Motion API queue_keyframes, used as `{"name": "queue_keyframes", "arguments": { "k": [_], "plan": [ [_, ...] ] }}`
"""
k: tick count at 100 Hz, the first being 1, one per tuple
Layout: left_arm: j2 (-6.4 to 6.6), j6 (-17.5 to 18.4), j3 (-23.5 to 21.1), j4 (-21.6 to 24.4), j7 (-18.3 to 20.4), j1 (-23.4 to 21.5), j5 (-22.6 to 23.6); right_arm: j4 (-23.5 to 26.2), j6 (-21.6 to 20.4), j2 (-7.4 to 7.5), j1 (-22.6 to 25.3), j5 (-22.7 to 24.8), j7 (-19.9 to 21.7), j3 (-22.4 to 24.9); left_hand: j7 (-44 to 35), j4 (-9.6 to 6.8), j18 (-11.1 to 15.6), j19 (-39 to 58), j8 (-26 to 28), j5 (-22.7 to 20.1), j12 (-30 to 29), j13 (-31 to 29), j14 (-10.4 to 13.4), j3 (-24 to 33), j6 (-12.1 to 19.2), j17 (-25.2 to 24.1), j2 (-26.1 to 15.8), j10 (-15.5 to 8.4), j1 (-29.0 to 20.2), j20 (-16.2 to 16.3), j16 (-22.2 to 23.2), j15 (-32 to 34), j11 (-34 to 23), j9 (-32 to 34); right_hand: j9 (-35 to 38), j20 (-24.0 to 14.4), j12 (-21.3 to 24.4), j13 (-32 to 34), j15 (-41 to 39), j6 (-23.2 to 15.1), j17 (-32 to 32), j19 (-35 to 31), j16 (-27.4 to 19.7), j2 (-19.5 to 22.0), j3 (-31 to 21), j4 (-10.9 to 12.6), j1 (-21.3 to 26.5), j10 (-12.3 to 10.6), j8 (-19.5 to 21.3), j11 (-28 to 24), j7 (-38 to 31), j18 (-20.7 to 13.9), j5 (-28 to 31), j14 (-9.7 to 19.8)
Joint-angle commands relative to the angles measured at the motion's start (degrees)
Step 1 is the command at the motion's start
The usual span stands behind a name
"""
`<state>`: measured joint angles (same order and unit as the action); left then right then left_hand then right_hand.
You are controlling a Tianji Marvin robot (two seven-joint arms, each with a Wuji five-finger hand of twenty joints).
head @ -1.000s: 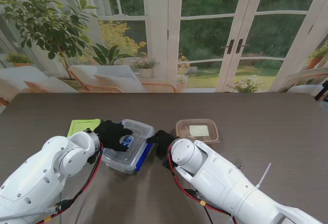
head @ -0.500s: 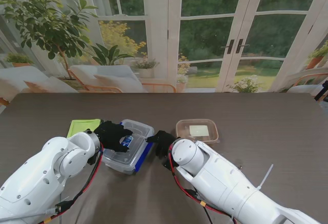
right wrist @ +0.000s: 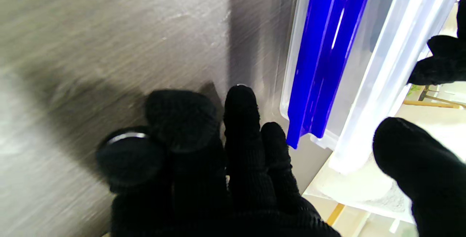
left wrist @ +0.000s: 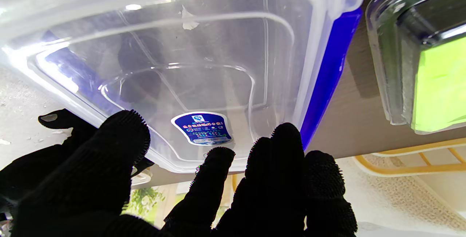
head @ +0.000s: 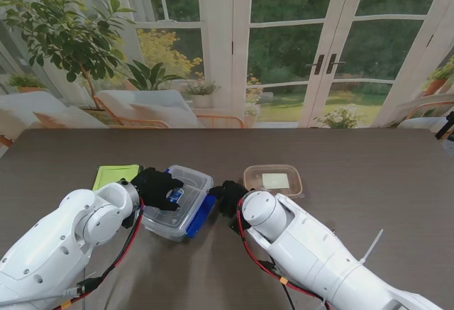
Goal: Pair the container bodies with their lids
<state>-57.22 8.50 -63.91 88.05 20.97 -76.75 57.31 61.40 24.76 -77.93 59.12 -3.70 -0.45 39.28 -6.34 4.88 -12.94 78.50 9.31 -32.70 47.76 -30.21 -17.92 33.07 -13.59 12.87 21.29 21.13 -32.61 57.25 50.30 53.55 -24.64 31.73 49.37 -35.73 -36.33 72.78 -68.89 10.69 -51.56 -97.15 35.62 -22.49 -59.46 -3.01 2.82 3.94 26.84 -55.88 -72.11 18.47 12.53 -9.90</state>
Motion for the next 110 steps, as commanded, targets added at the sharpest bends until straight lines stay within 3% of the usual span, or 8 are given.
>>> {"name": "queue_keyframes", "arguments": {
  "k": [1,35,40,45,54,69,85,110],
  "plan": [
    [-0.03,-0.2,0.8,-1.2,2.2,-1.1,-0.2,0.5,0.4,-0.03,0.5,-0.6,0.5,0.3,-1.7,0.15,0.4,-0.6,1.0,-1.9,-1.0,0.4,-0.9,-1.2,3.3,-1.2,-1.7,-4.1,1.4,1.2,0.5,0.0,-1.9,2.7,-2.2,-2.1,0.9,-0.2,0.3,-1.5,7.1,0.4,-0.5,1.4,-0.3,-0.4,0.4,0.6,1.9,-0.9,-3.2,1.7,0.7,-2.1],
    [-0.02,-0.6,0.8,-1.1,2.6,-1.2,-0.3,2.1,0.8,0.08,0.8,-1.4,0.0,1.0,-1.6,0.10,0.5,-0.7,0.9,-1.7,-1.0,0.5,-0.9,-1.4,3.2,-1.3,-1.7,-4.1,1.4,1.2,0.5,-0.1,-1.9,2.7,-1.8,-2.5,2.2,-0.8,2.2,-2.6,8.1,2.4,-1.3,1.1,-0.6,-0.9,0.6,1.3,2.4,-0.3,-3.0,2.8,1.6,-2.9],
    [-0.01,-0.6,0.7,-1.1,2.7,-1.2,-0.4,1.4,0.3,0.19,0.4,-0.1,0.3,0.2,-1.7,0.09,0.4,-0.7,0.9,-1.9,-1.0,0.5,-0.9,-1.4,3.2,-1.3,-1.7,-4.0,1.3,1.3,0.5,0.0,-1.9,2.8,1.6,-2.6,2.5,1.8,-1.5,-5.4,4.9,1.5,0.1,1.5,0.0,-0.6,0.3,1.6,-2.3,-0.3,7.5,3.0,-1.1,-1.3],
    [0.01,-0.6,0.6,-1.0,2.8,-1.3,-0.4,0.7,-0.1,0.30,-0.2,0.7,1.0,-0.5,-1.6,0.10,0.4,-0.8,0.9,-1.8,-1.0,0.4,-1.0,-1.5,3.2,-1.4,-1.8,-4.0,1.3,1.3,0.5,0.0,-1.9,2.8,3.5,-2.1,2.3,2.0,-4.5,-5.0,2.2,1.0,1.8,1.7,0.6,-0.4,0.1,1.5,-6.4,0.3,15.5,3.2,-3.5,-0.3],
    [0.03,-0.5,0.6,-1.0,3.0,-1.3,-0.4,-0.3,0.2,0.01,-0.8,0.6,1.6,-1.1,-1.6,0.10,0.4,-0.8,0.9,-1.8,-1.0,0.4,-0.9,-1.5,3.2,-1.4,-1.8,-4.1,1.3,1.3,0.5,0.0,-1.9,2.8,6.6,-1.2,1.9,2.1,-8.0,-0.7,-1.6,0.0,4.1,1.9,1.2,-0.2,-0.1,1.5,-11.1,1.0,22.7,4.9,-7.5,-0.1],
    [0.03,-0.3,0.6,-1.1,2.9,-1.1,-0.6,-1.6,-0.1,-0.66,-1.6,0.4,1.5,-1.9,-1.6,0.10,0.4,-0.8,0.9,-1.8,-1.0,0.3,-1.0,-1.6,3.1,-1.4,-1.8,-4.0,1.3,1.3,0.5,0.0,-1.9,3.0,7.3,-0.5,1.8,2.1,-9.1,-0.3,-2.9,-0.6,4.9,2.3,1.6,-0.1,-0.3,1.1,-21.0,1.7,38.4,4.6,-7.6,0.5],
    [0.03,-0.2,0.6,-1.3,2.9,-1.0,-0.6,-2.6,-0.4,-1.32,-2.3,-0.8,1.9,-2.5,-1.5,0.09,0.3,-0.8,0.8,-1.8,-1.0,0.2,-0.9,-1.7,3.1,-1.4,-1.8,-4.0,1.3,1.3,0.5,0.1,-1.9,3.0,7.6,-0.3,1.9,2.1,-9.4,-1.2,-3.3,-0.7,5.1,2.4,2.0,0.0,-0.4,1.1,-21.4,1.8,38.1,4.9,-7.3,0.6],
    [0.05,-0.3,0.7,-1.4,3.2,-0.9,-1.0,-4.6,-1.1,-2.38,-3.2,-2.7,2.7,-3.3,-1.5,0.07,0.4,-0.8,0.8,-1.9,-1.0,0.1,-0.9,-1.8,3.2,-1.5,-1.8,-4.0,1.2,1.4,0.5,0.2,-1.9,3.1,7.6,-0.2,1.9,2.1,-9.3,-5.4,-3.5,-0.8,5.1,2.3,1.8,-0.2,-0.4,1.7,-15.0,2.2,25.3,4.8,-7.5,0.9]
  ]
}}
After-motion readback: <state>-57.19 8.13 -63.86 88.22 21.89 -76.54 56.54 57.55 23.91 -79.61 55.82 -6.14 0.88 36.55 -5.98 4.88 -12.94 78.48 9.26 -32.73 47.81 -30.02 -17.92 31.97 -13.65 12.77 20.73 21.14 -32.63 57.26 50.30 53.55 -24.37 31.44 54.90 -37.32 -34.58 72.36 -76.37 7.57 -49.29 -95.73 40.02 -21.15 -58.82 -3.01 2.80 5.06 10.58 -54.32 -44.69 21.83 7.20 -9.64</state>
